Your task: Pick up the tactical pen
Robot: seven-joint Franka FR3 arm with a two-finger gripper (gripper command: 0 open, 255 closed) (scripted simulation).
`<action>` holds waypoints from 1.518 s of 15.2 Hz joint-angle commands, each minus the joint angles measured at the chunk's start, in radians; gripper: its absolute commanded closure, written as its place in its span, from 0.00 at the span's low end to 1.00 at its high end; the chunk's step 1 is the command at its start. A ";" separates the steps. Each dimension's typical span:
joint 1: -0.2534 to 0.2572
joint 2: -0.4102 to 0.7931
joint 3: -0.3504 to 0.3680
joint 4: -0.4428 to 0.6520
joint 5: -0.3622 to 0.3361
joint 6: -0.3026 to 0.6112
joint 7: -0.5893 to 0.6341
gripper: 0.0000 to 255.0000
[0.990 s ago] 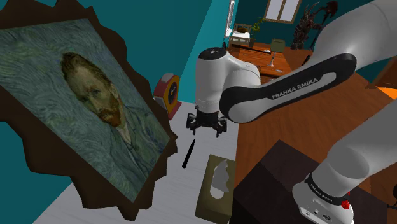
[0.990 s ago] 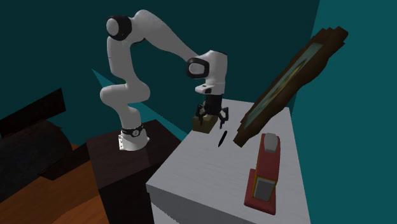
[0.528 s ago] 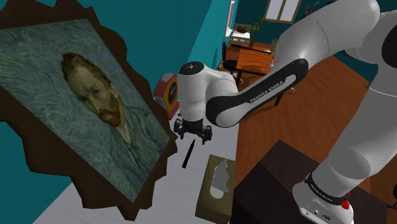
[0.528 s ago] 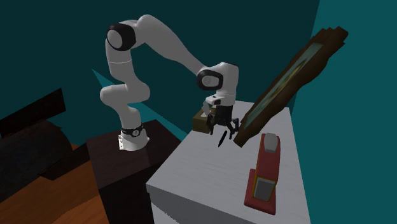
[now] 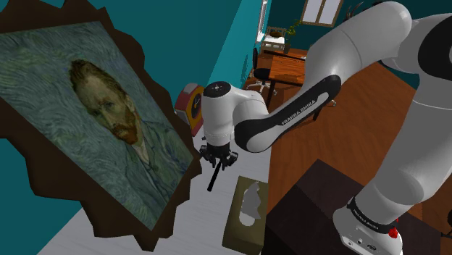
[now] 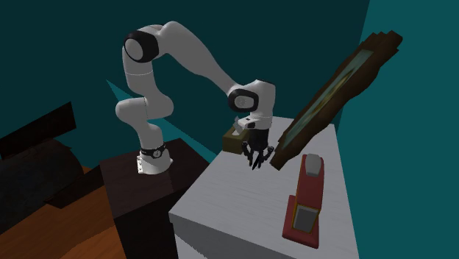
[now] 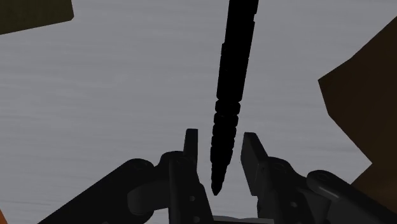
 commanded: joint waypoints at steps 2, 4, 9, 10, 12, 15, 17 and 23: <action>0.000 0.000 0.000 0.000 -0.001 0.001 0.001 1.00; 0.000 0.000 0.000 0.000 -0.001 0.001 0.001 1.00; -0.004 -0.008 0.004 0.004 0.010 -0.008 -0.008 1.00; -0.009 -0.019 0.010 0.007 0.023 -0.017 -0.018 1.00; -0.019 -0.042 0.021 0.014 0.049 -0.035 -0.038 1.00; -0.032 -0.075 0.036 0.026 0.086 -0.063 -0.067 1.00; -0.040 -0.096 0.044 0.035 0.111 -0.083 -0.086 1.00; -0.059 -0.156 0.060 0.069 0.177 -0.145 -0.139 1.00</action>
